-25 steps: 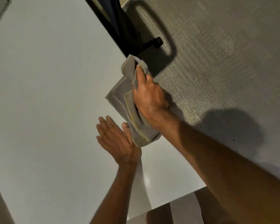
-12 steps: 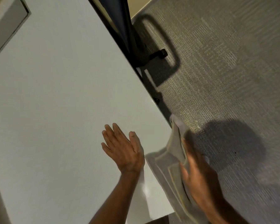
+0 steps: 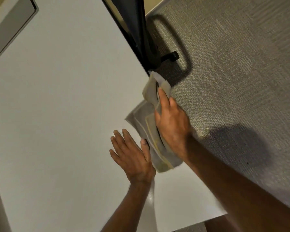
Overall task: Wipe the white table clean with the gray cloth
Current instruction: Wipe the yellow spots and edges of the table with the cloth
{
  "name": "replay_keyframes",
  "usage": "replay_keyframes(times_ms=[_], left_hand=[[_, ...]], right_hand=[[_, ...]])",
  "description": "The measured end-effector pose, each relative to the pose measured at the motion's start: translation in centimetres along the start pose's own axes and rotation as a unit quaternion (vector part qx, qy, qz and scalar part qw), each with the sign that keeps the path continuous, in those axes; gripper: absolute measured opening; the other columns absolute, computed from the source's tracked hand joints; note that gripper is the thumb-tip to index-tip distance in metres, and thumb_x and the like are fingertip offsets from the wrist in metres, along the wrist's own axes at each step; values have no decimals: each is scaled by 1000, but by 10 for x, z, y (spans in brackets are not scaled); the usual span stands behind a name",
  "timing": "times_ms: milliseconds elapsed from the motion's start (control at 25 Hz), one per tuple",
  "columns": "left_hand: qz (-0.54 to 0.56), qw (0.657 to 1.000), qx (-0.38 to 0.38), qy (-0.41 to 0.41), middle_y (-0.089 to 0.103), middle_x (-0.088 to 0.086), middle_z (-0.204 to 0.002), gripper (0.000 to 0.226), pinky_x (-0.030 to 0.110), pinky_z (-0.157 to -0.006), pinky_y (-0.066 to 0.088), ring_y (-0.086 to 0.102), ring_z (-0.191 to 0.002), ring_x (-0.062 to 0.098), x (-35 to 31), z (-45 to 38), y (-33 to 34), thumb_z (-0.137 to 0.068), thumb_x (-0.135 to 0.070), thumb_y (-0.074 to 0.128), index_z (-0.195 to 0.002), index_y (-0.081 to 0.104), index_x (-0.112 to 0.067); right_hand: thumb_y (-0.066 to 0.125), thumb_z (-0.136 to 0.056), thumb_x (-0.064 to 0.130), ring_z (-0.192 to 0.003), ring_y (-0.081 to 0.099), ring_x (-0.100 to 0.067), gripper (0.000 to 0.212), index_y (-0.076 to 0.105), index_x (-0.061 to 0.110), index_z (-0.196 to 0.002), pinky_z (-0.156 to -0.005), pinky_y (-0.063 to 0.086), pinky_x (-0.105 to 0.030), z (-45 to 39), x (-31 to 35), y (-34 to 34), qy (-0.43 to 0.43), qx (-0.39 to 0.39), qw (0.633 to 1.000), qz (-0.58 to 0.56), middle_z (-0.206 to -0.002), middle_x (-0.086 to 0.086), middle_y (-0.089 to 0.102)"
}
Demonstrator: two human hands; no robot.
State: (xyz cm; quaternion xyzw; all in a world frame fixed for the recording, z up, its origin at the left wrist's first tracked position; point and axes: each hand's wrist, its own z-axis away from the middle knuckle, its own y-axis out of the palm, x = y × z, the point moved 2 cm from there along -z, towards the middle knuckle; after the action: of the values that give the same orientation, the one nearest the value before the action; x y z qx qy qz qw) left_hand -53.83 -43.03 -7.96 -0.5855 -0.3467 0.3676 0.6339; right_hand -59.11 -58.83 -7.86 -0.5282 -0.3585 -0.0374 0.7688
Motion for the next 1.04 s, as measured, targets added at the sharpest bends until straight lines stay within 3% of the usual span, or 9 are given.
replay_keyframes(times_ms=[80,160,240,320,400,640,840,1040], left_hand=[[-3,1000,3,4,16,13,-174,75,59,-128,16,15,-161,34,2,2,2,-105,-56,9,-165,24,-13],[-3,1000,1,10,12,11,-175,77,57,-130,12,10,-162,32,4,2,6,-104,-57,2,-166,20,-15],[1,1000,-6,11,11,9,-175,76,57,-130,11,8,-163,30,6,2,10,-104,-59,2,-166,18,-17],[8,1000,-9,8,10,7,-176,76,57,-130,12,8,-163,29,7,1,12,-104,-61,4,-166,18,-19],[8,1000,-10,5,14,9,-175,75,58,-129,14,11,-163,30,7,0,12,-105,-60,6,-165,21,-18],[2,1000,-7,2,25,14,-171,73,61,-125,22,23,-159,34,4,1,6,-106,-57,7,-161,30,-13],[10,1000,14,2,25,16,-171,74,62,-125,22,22,-160,35,3,2,-1,-107,-55,12,-157,38,-8],[29,998,51,1,9,12,-175,77,61,-129,9,6,-163,33,6,2,-1,-104,-60,3,-166,16,-16]], right_hand=[[56,-105,31,-102,72,-35,70,22,22,-166,-74,59,-42,-42,18,8,-21,3,1000,-2,-146,-21,54],[57,-105,31,-126,63,-39,75,18,23,-167,-86,60,-46,-77,34,16,-47,13,999,13,-162,-24,39],[60,-103,34,-156,34,-39,78,17,25,-168,-105,56,-50,-104,49,21,-91,30,994,45,-174,-20,18],[58,-104,35,-164,13,-36,73,21,26,-167,-119,46,-51,-123,55,18,-142,42,986,73,-178,-13,7],[56,-105,35,-165,6,-35,69,26,26,-166,-126,36,-52,-128,58,12,-175,58,980,73,-179,-8,7],[50,-105,32,-166,0,-34,61,34,25,-164,-131,23,-51,-74,34,0,-209,79,970,93,-178,-7,11],[53,-102,36,-166,3,-33,65,36,25,-164,-131,25,-47,-7,7,-8,-200,71,971,114,-178,-8,14],[55,-101,40,-166,7,-34,70,32,23,-165,-129,32,-50,48,-8,-8,-167,31,973,156,-178,-10,14]])
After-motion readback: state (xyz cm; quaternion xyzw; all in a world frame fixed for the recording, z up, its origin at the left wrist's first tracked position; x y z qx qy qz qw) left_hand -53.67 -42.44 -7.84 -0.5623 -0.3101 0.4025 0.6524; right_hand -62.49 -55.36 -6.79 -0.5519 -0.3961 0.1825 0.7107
